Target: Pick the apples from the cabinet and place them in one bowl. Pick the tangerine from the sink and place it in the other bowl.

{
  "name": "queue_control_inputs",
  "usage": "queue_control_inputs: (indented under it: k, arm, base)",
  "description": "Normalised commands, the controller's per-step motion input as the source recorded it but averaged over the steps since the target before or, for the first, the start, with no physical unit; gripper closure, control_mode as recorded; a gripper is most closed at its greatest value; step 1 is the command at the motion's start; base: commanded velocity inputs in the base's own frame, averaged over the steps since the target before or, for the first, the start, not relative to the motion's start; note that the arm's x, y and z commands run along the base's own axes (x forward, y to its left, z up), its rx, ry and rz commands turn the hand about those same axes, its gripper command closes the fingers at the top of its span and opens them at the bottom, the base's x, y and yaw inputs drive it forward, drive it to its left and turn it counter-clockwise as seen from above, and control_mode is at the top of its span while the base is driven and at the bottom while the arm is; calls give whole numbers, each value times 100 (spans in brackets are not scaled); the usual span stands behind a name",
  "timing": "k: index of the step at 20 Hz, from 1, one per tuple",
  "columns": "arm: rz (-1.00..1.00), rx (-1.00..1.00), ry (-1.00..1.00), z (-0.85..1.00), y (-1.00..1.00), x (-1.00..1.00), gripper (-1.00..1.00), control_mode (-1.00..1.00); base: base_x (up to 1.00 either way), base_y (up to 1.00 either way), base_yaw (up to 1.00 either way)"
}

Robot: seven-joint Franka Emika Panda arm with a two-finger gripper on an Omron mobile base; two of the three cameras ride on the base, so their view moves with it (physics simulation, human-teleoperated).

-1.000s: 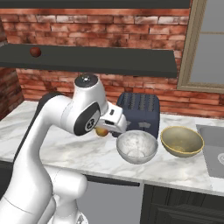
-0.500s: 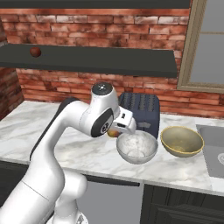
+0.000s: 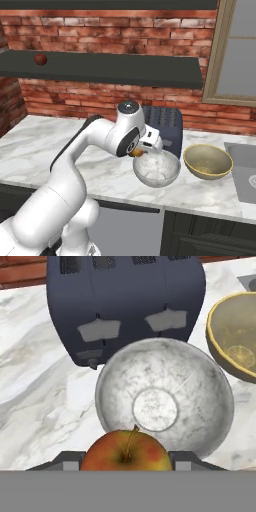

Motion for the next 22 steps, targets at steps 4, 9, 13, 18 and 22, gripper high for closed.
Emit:
queue_control_inputs:
  k: [4, 9, 13, 18, 22]
  arm:
    - [0, 0, 2, -11, -29, 10, 100, -100]
    - [0, 0, 0, -23, -13, 7, 100, -100]
    - [0, 0, 0, -41, -1, 3, 100, -100]
    - [0, 0, 0, -40, 0, 6, 100, -100]
    - [0, 0, 0, -30, -1, 20, 100, -100]
  base:
    - [0, 0, 0]
    - [0, 0, 0]
    - [0, 0, 0]
    - [0, 0, 0]
    - [0, 0, 0]
